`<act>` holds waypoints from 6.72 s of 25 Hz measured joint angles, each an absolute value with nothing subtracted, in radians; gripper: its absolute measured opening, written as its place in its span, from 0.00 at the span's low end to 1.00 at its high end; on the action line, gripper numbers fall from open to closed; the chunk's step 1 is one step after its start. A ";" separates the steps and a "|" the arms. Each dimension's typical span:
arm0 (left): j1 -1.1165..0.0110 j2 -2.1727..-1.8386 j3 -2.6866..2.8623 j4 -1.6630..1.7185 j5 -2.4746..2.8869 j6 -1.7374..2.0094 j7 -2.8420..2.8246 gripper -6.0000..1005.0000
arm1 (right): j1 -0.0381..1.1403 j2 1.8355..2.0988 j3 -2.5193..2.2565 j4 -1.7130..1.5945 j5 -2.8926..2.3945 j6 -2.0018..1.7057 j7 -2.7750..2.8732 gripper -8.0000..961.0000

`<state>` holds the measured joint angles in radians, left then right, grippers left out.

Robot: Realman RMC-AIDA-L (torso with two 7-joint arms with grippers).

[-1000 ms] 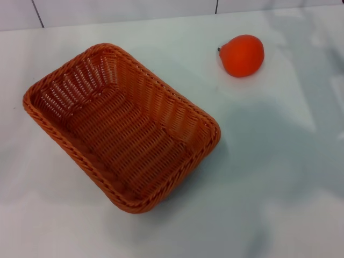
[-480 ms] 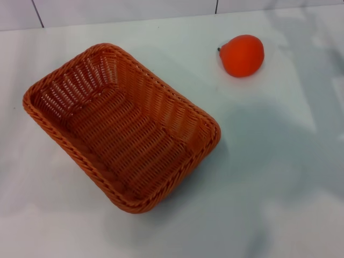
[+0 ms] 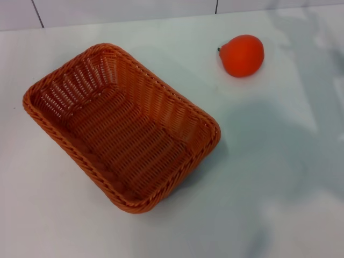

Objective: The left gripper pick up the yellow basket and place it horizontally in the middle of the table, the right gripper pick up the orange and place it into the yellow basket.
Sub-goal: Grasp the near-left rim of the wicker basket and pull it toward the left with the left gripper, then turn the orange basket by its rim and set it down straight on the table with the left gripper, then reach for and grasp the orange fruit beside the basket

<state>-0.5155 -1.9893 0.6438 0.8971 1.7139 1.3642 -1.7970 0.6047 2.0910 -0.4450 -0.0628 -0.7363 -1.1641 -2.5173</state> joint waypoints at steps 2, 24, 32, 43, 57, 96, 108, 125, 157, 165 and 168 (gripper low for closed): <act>-0.544 -1.987 0.663 0.961 1.854 1.366 -1.874 0.72 | 0.603 2.091 -0.441 -0.063 -0.736 -1.165 -2.517 0.98; -0.781 -2.062 0.828 1.079 2.570 1.371 -2.130 0.80 | 0.590 2.092 -0.424 -0.050 -0.736 -1.161 -2.505 0.98; -0.809 -2.071 0.833 0.995 2.655 1.309 -2.141 0.80 | 0.589 2.092 -0.427 -0.045 -0.739 -1.161 -2.459 0.98; -0.854 -2.061 0.838 0.843 2.725 1.233 -2.141 0.75 | 0.603 2.092 -0.439 -0.016 -0.747 -1.161 -2.429 0.98; -0.867 -2.064 0.834 0.846 2.732 1.264 -2.143 0.39 | 0.606 2.092 -0.439 -0.017 -0.747 -1.151 -2.428 0.98; -0.545 -2.144 0.428 0.903 2.143 1.333 -2.304 0.24 | 0.635 2.090 -0.439 -0.020 -0.747 -1.107 -2.413 0.98; -0.455 -2.165 0.436 0.786 2.027 1.304 -2.249 0.27 | 0.649 2.088 -0.439 -0.021 -0.747 -1.072 -2.413 0.98; -0.452 -2.135 0.468 0.740 1.981 1.373 -2.284 0.37 | 0.644 2.085 -0.440 -0.046 -0.746 -1.055 -2.413 0.98; -0.400 -2.160 0.301 0.571 1.609 1.424 -1.381 0.67 | 0.770 1.885 -0.864 -0.698 -2.195 -1.152 -1.008 0.98; -0.414 -2.155 0.301 0.518 1.556 1.431 -1.329 0.67 | 0.805 1.949 -0.875 -0.686 -2.390 -1.075 -0.963 0.98; -0.414 -2.155 0.298 0.515 1.555 1.431 -1.334 0.66 | 0.809 1.973 -0.876 -0.677 -2.431 -1.040 -0.961 0.98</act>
<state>-0.4144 -2.1552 0.2983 0.5152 1.5550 1.4311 -1.3336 0.8088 1.9731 -0.8761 -0.6769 -2.4314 -1.0395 -0.9615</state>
